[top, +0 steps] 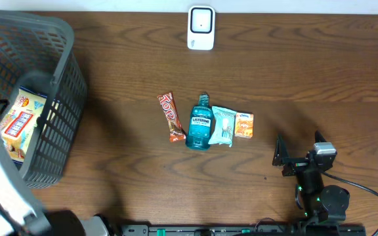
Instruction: Scan the item barcode
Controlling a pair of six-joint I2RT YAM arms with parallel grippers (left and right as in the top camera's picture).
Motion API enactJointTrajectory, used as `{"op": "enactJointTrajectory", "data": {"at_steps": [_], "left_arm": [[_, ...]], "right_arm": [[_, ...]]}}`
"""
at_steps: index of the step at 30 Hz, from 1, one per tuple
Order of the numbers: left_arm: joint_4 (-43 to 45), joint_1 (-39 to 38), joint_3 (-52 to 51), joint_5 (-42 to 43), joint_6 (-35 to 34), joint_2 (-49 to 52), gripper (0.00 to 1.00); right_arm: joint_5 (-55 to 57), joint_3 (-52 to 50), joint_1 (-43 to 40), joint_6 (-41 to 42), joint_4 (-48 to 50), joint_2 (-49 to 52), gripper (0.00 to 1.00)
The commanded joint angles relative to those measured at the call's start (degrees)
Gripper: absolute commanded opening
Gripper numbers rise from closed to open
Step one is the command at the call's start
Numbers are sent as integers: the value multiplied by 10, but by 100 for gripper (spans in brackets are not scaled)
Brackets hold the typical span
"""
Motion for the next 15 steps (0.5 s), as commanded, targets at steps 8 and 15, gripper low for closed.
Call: {"op": "enactJointTrajectory", "data": {"at_steps": [8,15], "left_arm": [[-63,39,4,124,-94,192,98],[-56,39,4,121,-128,246,98]], "right_arm": [[2,0,5,-5,-2,-2,99],[2,0,5,-5,-2,-2,99]]}}
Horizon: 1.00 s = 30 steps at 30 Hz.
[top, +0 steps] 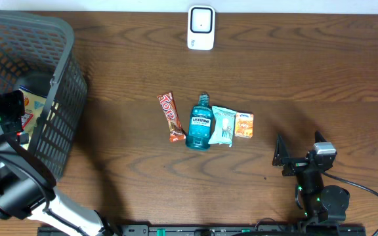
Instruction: Scan the item barcode
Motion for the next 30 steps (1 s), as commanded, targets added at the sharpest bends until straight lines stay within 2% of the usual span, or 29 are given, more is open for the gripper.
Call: {"op": "enactJointTrajectory", "data": {"at_steps": [1,11,17,23,24,25,26,27,28,30], "left_arm": [[6,2,4,1,-38,19,98],[72,3,4,-16,-49,52,98],[73,3,4,-72,-58,82,98],[59,2,4,-74,-55,137,99],[54,1,4,-73,-52,146,86],[46,1,4,-72,-46,156,68],[40,1,4,-70,-39,164,36],[27,1,4,-68,-37,174,12],[17,1,4,-65,-37,177,7],[3,1,4,-61,-37,179,7]], "right_arm": [[2,0,5,-5,-2,-2,99],[2,0,5,-5,-2,-2,99],[2,0,5,-5,-2,-2,99],[2,0,5,-5,-2,-2,99],[2,0,5,-5,-2,-2,99],[2,0,5,-5,-2,-2,99],[2,0,5,-5,-2,-2,99],[2,0,5,-5,-2,-2,99],[2,0,5,-5,-2,-2,99],[2,0,5,-5,-2,-2,99]]}}
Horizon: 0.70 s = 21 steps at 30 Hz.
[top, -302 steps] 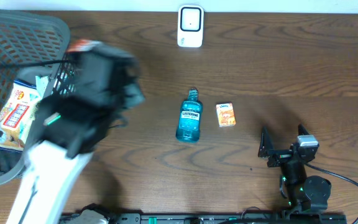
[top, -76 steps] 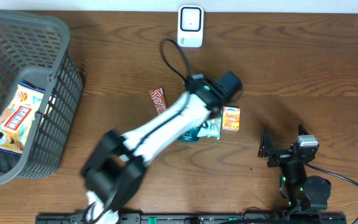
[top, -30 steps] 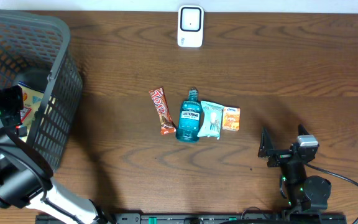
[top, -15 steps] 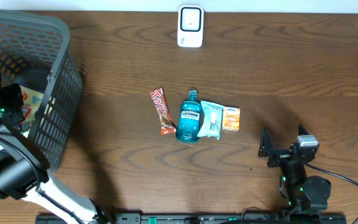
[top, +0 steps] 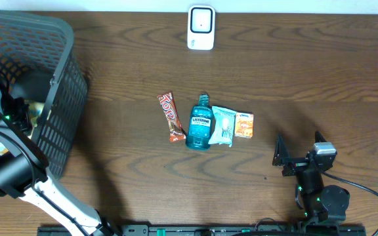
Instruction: Scan the item barcode
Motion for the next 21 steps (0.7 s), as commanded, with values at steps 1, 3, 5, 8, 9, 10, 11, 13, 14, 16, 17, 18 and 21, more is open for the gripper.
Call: {"op": "enactJointTrajectory", "data": {"at_steps": [1,3,5,8,9,10,11,13,14,16,17,18,21], "left_arm": [[-28,4,-29,-3,15,51,7],[-30,4,-29,0,29,35,7],[-30,4,-28,2,42,9,7],[-28,4,-28,1,49,-49,7],[-24,4,-28,1,52,-73,7],[-19,4,-28,1,57,-96,7],[-9,4,-28,2,65,-126,7],[6,4,-28,1,74,-179,7],[14,4,-28,1,75,-209,7],[31,4,-28,1,75,-265,7],[41,4,-28,1,75,-292,7],[50,4,-28,1,75,-315,7],[76,4,-28,3,75,-392,7]], "right_arm": [[2,0,5,-5,-2,-2,99],[2,0,5,-5,-2,-2,99],[2,0,5,-5,-2,-2,99],[2,0,5,-5,-2,-2,99],[2,0,5,-5,-2,-2,99],[2,0,5,-5,-2,-2,99],[2,0,5,-5,-2,-2,99],[2,0,5,-5,-2,-2,99],[2,0,5,-5,-2,-2,99],[2,0,5,-5,-2,-2,99],[2,0,5,-5,-2,-2,99],[2,0,5,-5,-2,-2,99],[2,0,5,-5,-2,-2,99]]}}
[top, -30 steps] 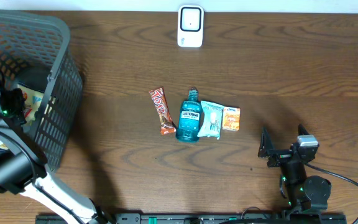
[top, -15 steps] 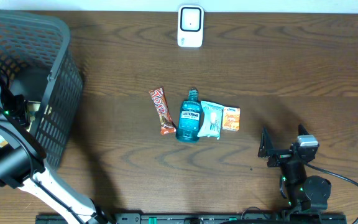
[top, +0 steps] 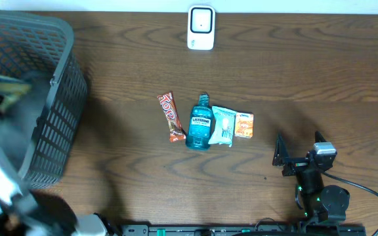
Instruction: Scan the item barcode
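Observation:
A blurred yellowish packet (top: 10, 87) hangs inside the grey mesh basket (top: 58, 124) at the far left. My left gripper holds it there above the basket's bare floor, the arm itself smeared by motion. The white barcode scanner (top: 201, 27) stands at the table's far edge, in the middle. My right gripper (top: 279, 157) rests low on the right with its fingers apart and nothing between them.
A row of goods lies mid-table: a brown chocolate bar (top: 171, 117), a blue Listerine bottle (top: 200, 123), a light blue packet (top: 222, 126) and a small orange box (top: 244, 124). The basket's tall walls surround the left arm.
The left gripper was low in the basket over the packet; now it is higher and further back, with the packet in it and the basket floor bare. The right arm has not moved.
First the colourful packet lay on the basket floor with the left arm beside it. Then the left gripper stood over the packet, then lower and covering most of it. Now the packet hangs lifted in that gripper. The goods mid-table and the right arm stayed put.

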Controlling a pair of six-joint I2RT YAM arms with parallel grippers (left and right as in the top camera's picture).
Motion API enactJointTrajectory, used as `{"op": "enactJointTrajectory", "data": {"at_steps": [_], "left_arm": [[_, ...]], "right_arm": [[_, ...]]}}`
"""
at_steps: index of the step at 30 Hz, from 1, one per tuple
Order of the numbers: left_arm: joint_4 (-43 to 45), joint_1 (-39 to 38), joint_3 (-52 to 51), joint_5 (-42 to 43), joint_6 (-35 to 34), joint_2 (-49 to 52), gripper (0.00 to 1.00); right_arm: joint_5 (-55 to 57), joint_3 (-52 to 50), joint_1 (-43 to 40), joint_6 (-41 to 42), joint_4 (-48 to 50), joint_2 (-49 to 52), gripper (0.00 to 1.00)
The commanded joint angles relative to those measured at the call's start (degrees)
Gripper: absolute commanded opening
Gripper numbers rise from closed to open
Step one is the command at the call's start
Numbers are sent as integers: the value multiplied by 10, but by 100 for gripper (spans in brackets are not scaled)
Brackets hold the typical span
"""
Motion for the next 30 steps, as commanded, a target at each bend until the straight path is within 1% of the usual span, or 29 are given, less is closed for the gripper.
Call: {"op": "enactJointTrajectory", "data": {"at_steps": [1,4,6,11,12,15,20,22,27,30], "left_arm": [[16,2,7,3,19,-75,7],[56,2,7,60,64,-136,8],[83,2,7,119,93,-172,7],[113,-3,7,252,128,-235,7],[122,-18,7,287,150,-248,7],[135,-70,7,317,212,-260,7],[123,-212,7,314,395,-257,7],[96,-276,7,280,448,-248,7],[24,-403,6,154,525,-207,7],[-16,-457,6,94,555,-168,7]], "right_arm": [[2,0,5,-5,-2,-2,99],[2,0,5,-5,-2,-2,99],[2,0,5,-5,-2,-2,99],[2,0,5,-5,-2,-2,99],[2,0,5,-5,-2,-2,99],[2,0,5,-5,-2,-2,99],[2,0,5,-5,-2,-2,99],[2,0,5,-5,-2,-2,99],[2,0,5,-5,-2,-2,99],[2,0,5,-5,-2,-2,99]]}}
